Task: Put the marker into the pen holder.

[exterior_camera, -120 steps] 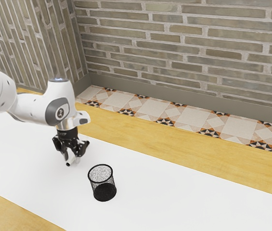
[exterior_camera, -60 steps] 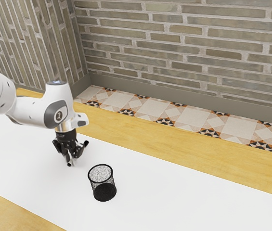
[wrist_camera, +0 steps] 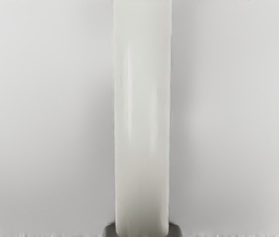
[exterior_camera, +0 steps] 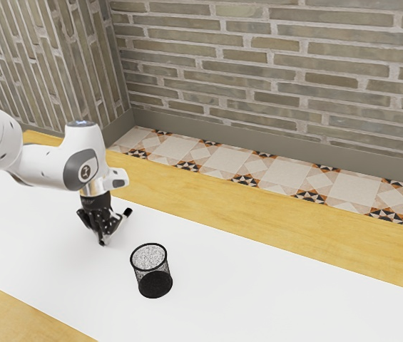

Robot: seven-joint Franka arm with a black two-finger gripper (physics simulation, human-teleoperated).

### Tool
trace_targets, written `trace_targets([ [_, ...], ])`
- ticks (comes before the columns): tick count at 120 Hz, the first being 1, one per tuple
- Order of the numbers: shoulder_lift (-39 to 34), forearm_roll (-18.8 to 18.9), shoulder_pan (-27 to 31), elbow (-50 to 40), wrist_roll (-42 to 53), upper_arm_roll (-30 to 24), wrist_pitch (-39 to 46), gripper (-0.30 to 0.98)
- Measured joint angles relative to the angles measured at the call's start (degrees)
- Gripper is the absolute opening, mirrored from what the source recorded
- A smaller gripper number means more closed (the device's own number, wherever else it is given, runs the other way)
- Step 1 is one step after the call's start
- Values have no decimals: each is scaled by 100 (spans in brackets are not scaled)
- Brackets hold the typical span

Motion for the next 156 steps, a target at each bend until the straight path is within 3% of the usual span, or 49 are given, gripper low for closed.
trace_targets([
  [24, -556, 27, -271, 226, -32, 20, -600, -4],
  [55, -2607, 260, -2135, -113, -146, 8, -2062, -5],
  [69, -3031, 256, -2015, -555, -255, -28, -2458, -5],
  [100, -3131, 153, -2051, -829, -431, -233, -2877, -5],
  [128, -2280, 126, -1864, -311, -529, -205, -2974, -3],
  [134, -2106, 113, -1835, -227, -541, -201, -2984, 2],
  [156, -1412, -222, -1772, 527, -555, -208, -3011, 39],
])
